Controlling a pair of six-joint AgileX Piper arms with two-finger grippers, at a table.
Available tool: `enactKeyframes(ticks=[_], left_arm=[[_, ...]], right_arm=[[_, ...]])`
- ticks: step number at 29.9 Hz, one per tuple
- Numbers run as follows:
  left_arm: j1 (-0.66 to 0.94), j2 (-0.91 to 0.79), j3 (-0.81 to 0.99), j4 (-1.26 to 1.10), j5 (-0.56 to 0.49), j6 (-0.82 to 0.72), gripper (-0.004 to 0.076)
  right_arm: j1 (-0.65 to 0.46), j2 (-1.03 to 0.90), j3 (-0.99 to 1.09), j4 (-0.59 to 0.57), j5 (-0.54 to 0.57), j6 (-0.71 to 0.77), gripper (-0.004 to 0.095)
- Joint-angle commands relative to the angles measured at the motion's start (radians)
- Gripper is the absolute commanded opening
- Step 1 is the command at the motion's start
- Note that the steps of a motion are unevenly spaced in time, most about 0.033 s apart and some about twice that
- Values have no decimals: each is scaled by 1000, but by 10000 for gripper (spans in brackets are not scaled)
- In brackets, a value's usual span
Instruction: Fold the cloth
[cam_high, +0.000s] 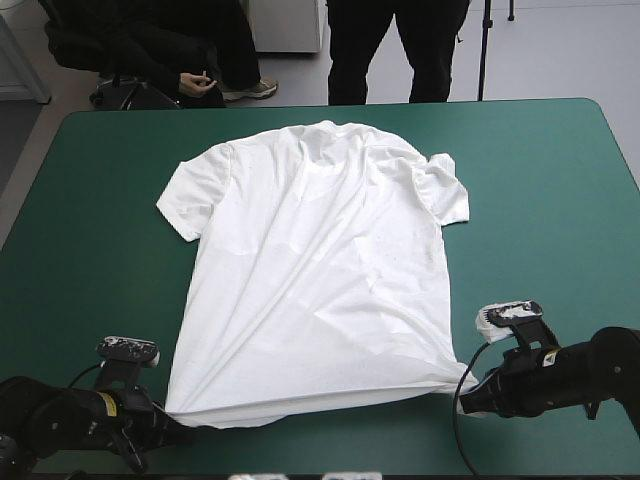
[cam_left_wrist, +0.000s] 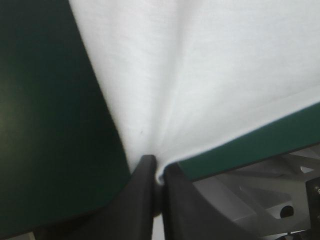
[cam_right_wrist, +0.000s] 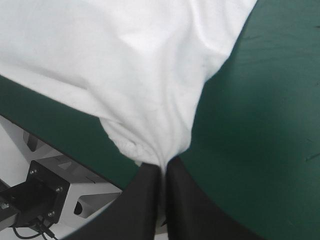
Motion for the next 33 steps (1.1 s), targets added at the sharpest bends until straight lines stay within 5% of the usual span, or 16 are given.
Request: enactKeyframes(ticks=[1, 8, 19, 27, 33], left_arm=[[-5, 11, -25, -25, 14, -10, 76], [-5, 11, -32, -94, 32, -18, 446], [-3, 118, -283, 148, 40, -98, 454], [10, 386, -498, 218, -95, -121, 454], [174, 569, -628, 12, -154, -4, 454]], right_arm=[[0, -5, -20, 0, 16, 20, 148], [0, -5, -22, 30, 22, 46, 538], [0, 26, -259, -72, 19, 107, 541], [-1, 163, -483, -61, -16, 105, 541], [-1, 232, -577, -61, -16, 102, 541]])
